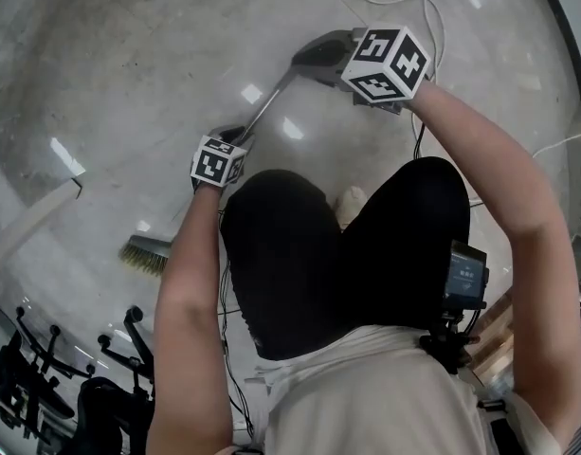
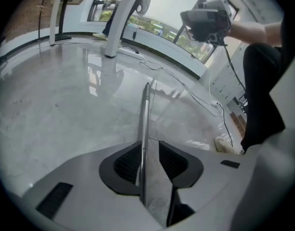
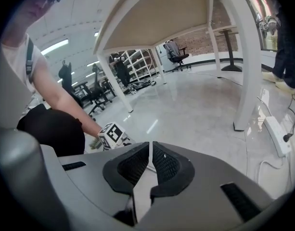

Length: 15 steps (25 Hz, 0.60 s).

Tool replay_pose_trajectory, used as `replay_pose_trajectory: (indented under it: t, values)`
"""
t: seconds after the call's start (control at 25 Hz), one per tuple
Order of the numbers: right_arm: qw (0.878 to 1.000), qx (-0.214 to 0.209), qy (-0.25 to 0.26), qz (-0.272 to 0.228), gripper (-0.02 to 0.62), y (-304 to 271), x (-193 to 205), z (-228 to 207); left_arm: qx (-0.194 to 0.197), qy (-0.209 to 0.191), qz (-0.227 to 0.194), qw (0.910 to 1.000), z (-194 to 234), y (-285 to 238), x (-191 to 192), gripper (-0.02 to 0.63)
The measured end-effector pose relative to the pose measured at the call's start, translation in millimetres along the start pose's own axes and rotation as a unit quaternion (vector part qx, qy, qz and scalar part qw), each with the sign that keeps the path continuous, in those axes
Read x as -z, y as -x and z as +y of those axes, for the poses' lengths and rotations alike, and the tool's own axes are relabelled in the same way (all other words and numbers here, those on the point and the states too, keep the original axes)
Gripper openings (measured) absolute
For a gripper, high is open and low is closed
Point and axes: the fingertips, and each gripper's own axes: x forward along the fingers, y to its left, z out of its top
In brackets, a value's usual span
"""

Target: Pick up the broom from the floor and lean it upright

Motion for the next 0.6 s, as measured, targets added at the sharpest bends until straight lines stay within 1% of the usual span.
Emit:
replay_pose_trajectory:
  t: [0.08, 0.16, 0.28, 0.36, 0.4, 0.48, 0.56, 0.6]
  values:
    - [1.0, -0.003, 0.006, 0.005, 0.032, -3, 1, 6, -0.008, -0.017, 0.009, 0.9998, -2, -9, -3, 0.121]
    - [1.0, -0.005, 0.015, 0.012, 0.032, -5, 2, 11, -0.022, -0.03, 0.019, 0.9991, 0, -18, -3, 0.121]
    - [1.0, 0.006, 0.016, 0.018, 0.032, -4, 4, 10, -0.046, -0.045, 0.038, 0.9972, 8, -27, 2, 0.121]
    - [1.0, 0.015, 0.009, 0.02, 0.032, -1, 6, 9, -0.067, -0.069, 0.048, 0.9942, 12, -31, 6, 0.115]
    - [1.0, 0.018, 0.007, 0.021, 0.032, 2, 8, 9, -0.079, -0.083, 0.052, 0.9921, 13, -32, 8, 0.091]
    - [0.999, 0.025, 0.007, 0.022, 0.032, 9, 10, 6, -0.095, -0.105, 0.058, 0.9882, 13, -36, 9, 0.091]
    - [0.999, 0.035, 0.009, 0.022, 0.032, 15, 10, 0, -0.101, -0.108, 0.062, 0.987, 13, -38, 10, 0.087]
    - [0.999, 0.041, 0.01, 0.021, 0.032, 18, 10, -4, -0.101, -0.1, 0.063, 0.9879, 14, -38, 9, 0.084]
